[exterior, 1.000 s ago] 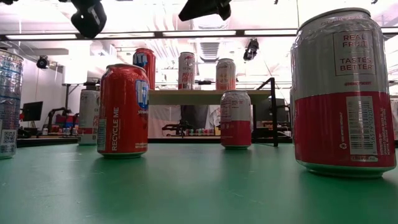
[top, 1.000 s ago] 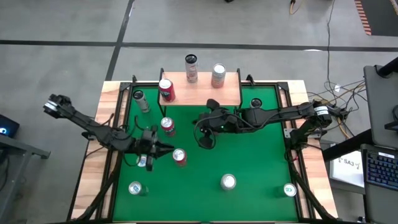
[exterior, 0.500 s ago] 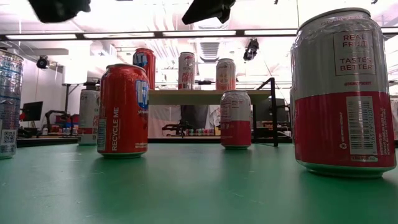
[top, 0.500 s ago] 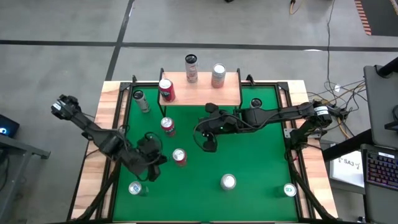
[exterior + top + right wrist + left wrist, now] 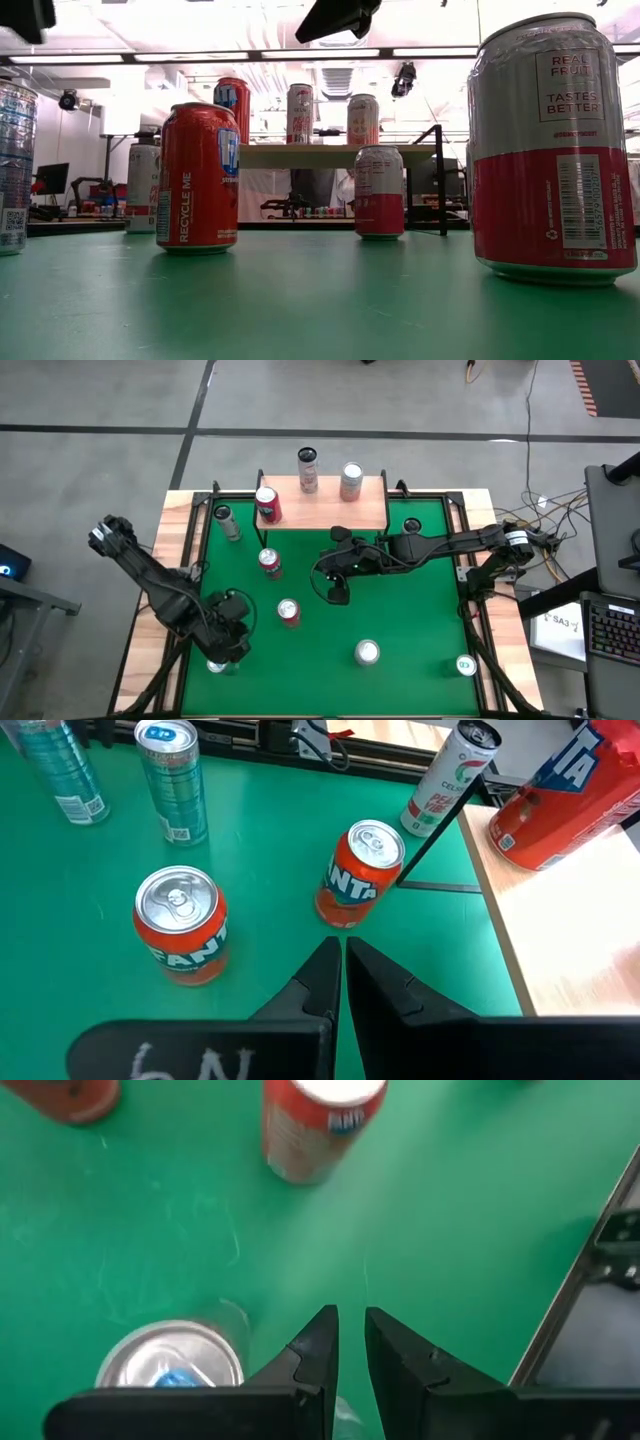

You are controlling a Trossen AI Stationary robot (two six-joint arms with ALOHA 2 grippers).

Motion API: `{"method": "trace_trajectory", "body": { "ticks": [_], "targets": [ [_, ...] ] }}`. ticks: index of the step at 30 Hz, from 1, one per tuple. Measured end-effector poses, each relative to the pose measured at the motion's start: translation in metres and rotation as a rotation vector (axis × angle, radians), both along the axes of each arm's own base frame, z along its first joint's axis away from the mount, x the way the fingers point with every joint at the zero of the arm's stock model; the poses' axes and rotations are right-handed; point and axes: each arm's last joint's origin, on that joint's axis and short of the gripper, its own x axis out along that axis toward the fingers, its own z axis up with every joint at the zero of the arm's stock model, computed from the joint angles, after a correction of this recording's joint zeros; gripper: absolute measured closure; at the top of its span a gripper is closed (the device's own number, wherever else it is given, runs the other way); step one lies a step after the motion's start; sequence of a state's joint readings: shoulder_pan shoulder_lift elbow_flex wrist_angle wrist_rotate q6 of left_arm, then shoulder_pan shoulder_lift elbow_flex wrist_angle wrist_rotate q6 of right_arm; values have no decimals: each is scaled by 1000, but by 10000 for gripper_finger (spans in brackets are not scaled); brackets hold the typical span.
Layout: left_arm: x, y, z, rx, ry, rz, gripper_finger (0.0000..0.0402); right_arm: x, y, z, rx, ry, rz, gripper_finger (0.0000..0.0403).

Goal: Place canned beverage on shelf
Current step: Put the top left blue soda can on the shelf

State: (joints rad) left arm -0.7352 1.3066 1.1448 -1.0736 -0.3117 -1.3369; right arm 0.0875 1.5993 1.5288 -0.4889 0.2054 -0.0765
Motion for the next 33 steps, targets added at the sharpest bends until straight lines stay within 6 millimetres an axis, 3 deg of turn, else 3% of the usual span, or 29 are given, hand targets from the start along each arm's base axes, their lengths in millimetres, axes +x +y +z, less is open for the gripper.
{"method": "trace_trajectory", "body": {
  "ticks": [33],
  "targets": [
    [-22, -12, -2, -9, 121, -156, 364, 1, 0, -2, -3, 5, 1, 390]
  ]
}}
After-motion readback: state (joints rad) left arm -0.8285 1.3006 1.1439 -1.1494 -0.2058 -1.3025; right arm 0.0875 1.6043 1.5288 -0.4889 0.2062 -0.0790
